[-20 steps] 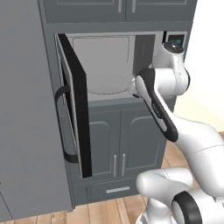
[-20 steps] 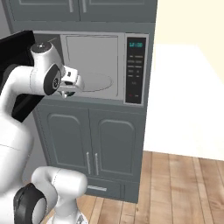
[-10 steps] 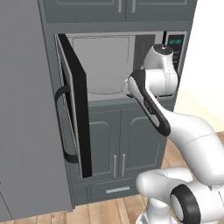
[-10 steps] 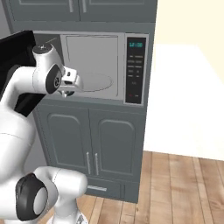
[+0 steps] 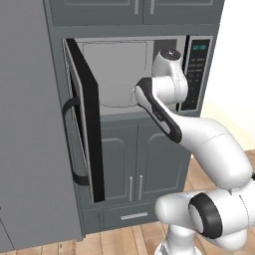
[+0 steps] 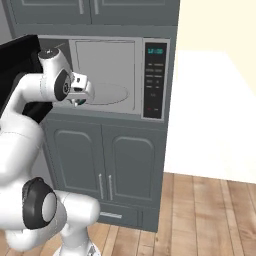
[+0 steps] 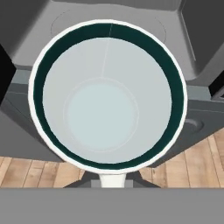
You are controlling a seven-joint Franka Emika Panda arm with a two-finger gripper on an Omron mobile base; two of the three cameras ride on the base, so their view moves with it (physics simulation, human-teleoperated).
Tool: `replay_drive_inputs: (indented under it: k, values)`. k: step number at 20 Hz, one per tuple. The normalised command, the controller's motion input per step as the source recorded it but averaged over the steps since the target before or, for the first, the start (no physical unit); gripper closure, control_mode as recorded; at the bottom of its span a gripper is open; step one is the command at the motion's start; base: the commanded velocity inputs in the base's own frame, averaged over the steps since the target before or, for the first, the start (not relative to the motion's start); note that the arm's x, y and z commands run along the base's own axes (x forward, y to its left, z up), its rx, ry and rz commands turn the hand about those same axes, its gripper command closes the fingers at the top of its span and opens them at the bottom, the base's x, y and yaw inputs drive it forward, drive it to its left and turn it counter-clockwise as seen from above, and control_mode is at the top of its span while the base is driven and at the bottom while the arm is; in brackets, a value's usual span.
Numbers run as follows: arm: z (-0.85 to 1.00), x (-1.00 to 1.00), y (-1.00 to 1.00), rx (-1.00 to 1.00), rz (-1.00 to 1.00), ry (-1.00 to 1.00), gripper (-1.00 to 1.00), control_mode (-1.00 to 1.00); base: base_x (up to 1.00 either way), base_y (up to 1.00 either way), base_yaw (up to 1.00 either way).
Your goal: Pick the mug from the counter and place it inside the microwave. Then close the microwave.
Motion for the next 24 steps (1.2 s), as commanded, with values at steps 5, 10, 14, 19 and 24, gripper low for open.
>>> replay_drive_inputs:
  k: [5, 10, 14, 19, 24]
  values:
    - [0.0, 0.35, 0.0, -0.03, 0.0, 0.01, 1.0, -1.0, 0.0, 0.0, 0.0]
    - [0.0, 0.39, 0.0, -0.01, 0.0, 0.01, 1.0, -1.0, 0.0, 0.0, 0.0]
    - [0.0, 0.42, 0.0, 0.0, 0.0, 0.01, 1.0, -1.0, 0.0, 0.0, 0.0]
    - [-0.01, 0.41, 0.0, -0.01, 0.0, 0.04, 1.0, -1.0, 0.0, 0.0, 0.0]
    - [-0.03, 0.45, 0.0, -0.01, 0.0, 0.04, 1.0, -1.0, 0.0, 0.0, 0.0]
